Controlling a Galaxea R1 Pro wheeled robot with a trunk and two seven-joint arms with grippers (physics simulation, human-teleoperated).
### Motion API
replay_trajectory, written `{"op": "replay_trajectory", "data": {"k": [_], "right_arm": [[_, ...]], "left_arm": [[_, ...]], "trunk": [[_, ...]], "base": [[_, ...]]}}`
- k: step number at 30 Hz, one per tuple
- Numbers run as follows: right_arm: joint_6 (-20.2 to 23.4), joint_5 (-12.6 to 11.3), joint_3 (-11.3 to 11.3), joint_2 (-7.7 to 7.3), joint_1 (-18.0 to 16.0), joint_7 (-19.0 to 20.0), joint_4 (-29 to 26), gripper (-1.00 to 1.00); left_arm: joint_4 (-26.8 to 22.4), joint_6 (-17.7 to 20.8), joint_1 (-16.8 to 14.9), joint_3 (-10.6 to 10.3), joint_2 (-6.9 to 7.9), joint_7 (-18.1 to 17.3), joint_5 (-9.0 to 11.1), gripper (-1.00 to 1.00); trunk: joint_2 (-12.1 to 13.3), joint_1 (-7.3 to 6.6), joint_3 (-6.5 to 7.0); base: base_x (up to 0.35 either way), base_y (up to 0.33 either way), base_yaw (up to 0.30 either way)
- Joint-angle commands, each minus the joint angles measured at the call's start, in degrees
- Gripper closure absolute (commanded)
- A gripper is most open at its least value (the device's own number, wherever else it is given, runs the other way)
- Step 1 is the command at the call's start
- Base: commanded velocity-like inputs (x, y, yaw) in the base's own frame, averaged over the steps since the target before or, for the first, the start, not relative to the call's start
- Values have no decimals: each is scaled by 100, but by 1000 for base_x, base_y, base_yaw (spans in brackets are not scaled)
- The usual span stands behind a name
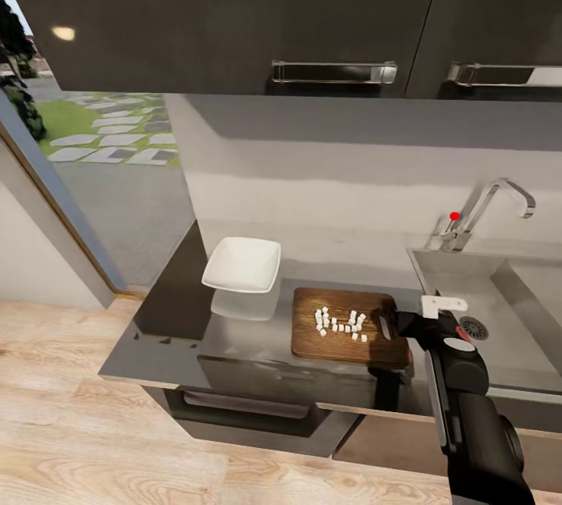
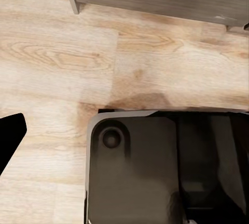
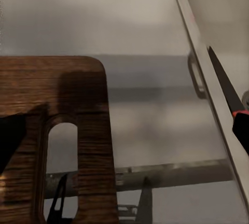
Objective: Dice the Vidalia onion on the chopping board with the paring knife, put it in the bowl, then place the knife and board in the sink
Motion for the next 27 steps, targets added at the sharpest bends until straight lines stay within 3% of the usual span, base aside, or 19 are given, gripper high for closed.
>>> {"op": "replay_trajectory", "data": {"k": [1,27], "right_arm": [[51,38,-9,7,-5,28,-7,-100],[219,34,-16,15,-5,19,1,-100]], "left_arm": [[-5,-17,-1,-29,10,38,38,-100],[64,-17,-1,-29,7,38,33,-100]], "trunk": [[-11,4,-11],[-11,4,-180]], "base": [[0,0,0],[0,-25,0]]}}
